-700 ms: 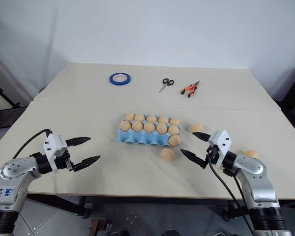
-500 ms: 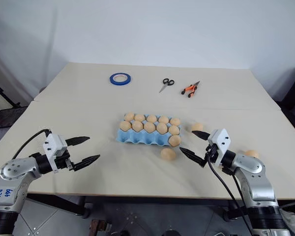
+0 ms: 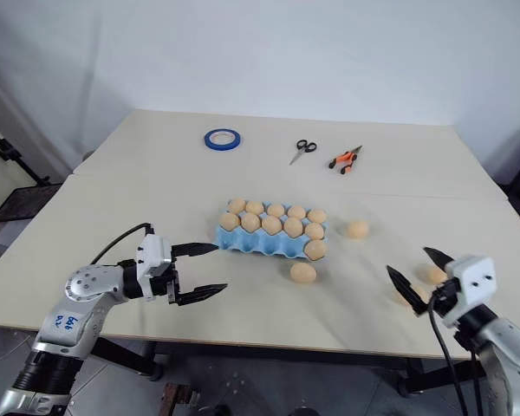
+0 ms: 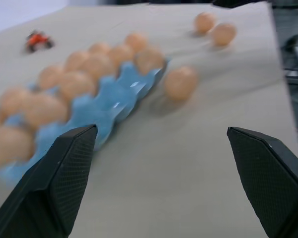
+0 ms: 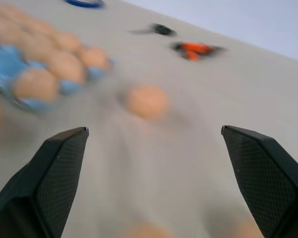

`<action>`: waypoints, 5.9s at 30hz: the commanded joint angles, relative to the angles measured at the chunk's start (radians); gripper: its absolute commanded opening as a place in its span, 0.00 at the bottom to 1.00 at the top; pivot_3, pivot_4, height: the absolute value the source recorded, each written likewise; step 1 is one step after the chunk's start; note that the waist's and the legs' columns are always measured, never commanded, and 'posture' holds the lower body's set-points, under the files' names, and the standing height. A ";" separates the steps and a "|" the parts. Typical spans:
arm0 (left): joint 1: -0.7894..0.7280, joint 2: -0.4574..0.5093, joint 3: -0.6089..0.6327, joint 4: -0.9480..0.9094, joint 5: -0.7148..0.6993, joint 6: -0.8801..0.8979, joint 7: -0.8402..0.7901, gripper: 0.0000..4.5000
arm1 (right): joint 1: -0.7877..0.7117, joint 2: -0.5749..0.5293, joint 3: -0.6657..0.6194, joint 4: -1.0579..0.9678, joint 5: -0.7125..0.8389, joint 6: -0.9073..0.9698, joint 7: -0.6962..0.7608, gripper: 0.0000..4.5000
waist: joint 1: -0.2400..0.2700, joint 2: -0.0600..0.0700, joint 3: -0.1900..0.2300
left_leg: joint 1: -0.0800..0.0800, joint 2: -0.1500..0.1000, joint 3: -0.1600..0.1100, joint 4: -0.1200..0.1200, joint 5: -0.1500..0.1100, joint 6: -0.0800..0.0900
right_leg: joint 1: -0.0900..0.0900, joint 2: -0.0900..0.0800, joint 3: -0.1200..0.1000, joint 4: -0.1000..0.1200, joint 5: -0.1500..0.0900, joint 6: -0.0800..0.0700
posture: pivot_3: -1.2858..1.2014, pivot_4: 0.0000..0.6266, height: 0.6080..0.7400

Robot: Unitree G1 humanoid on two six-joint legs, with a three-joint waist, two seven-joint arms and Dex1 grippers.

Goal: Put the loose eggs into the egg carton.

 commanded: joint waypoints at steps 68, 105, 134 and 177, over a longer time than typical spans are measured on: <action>0.103 -0.055 0.122 0.082 0.032 -0.120 0.129 1.00 | -0.667 0.158 0.527 0.238 -0.114 0.128 0.091 1.00 | -0.010 0.002 -0.001 | -0.001 0.001 0.002 0.002 0.002 0.001 | -0.005 -0.001 -0.002 0.007 0.001 0.000 | 0.52 0.24 1.00; -0.142 -0.239 -0.087 0.272 0.079 -0.184 -0.065 1.00 | -0.151 0.075 0.044 0.280 -0.117 -0.149 -0.225 1.00 | -0.028 0.005 -0.003 | 0.001 -0.001 0.000 0.001 0.001 0.003 | 0.001 -0.002 0.001 0.001 0.002 0.002 | 0.52 0.24 1.00; 0.095 -0.123 0.140 0.149 0.055 -0.197 0.154 1.00 | -0.669 0.130 0.533 0.280 -0.148 0.027 0.022 0.48 | -0.029 0.005 -0.002 | 0.001 0.000 -0.001 0.002 0.004 0.001 | -0.002 -0.001 0.000 0.009 0.001 0.002 | 0.52 0.24 1.00; 0.045 -0.145 0.024 0.082 0.056 -0.087 0.120 1.00 | -0.174 0.091 0.142 0.117 -0.124 -0.126 -0.094 0.99 | -0.004 0.005 -0.003 | -0.001 0.000 0.002 0.000 -0.001 0.002 | -0.002 0.000 0.000 -0.001 0.001 0.002 | 0.52 0.24 1.00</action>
